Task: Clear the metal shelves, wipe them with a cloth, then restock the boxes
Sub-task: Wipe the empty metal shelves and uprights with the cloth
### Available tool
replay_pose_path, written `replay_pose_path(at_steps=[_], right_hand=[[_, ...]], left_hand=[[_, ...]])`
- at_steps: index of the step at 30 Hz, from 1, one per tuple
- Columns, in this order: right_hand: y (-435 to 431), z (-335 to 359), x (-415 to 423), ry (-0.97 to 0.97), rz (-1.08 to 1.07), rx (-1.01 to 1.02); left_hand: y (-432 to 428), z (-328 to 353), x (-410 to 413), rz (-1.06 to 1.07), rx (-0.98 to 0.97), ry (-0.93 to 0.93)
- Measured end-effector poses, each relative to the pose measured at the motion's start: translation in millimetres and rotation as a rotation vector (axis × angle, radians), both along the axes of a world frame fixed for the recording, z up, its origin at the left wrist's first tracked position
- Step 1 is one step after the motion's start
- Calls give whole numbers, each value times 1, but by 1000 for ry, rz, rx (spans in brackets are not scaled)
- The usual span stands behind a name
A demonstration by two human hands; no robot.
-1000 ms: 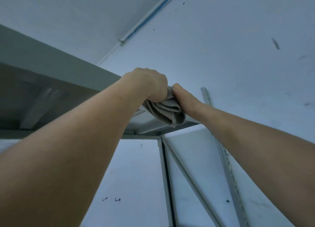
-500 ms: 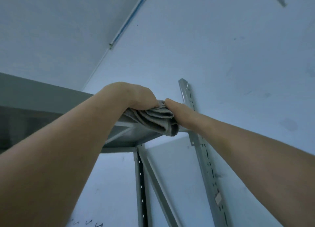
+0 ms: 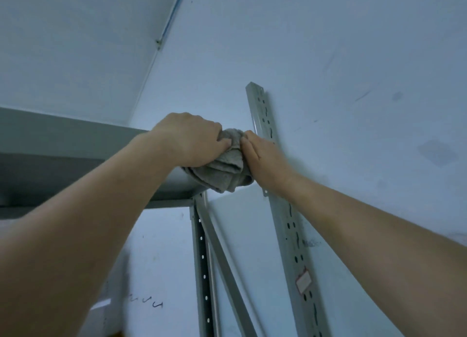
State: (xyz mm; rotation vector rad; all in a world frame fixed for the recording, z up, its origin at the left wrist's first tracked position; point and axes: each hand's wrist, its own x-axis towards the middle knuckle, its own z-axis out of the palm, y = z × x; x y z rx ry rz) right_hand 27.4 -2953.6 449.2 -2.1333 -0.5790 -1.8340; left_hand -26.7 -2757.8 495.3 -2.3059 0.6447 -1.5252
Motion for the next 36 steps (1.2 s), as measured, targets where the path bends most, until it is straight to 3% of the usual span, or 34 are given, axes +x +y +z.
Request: replay_pose_path(at_steps=[2, 9, 12, 17, 28, 36], right_hand=[[-5, -7, 2, -29, 14, -35], [-28, -21, -1, 26, -51, -176], [-22, -24, 0, 29, -58, -125], [25, -35, -5, 52, 121, 74], [192, -47, -38, -93, 147, 41], [400, -47, -97, -128, 133, -124]], left_hand=[[5, -12, 1, -36, 43, -118], [14, -24, 6, -46, 182, -200], [20, -36, 10, 23, 194, -278], [45, -44, 3, 79, 186, -319], [211, -61, -31, 97, 237, -467], [425, -77, -94, 179, 203, -563]])
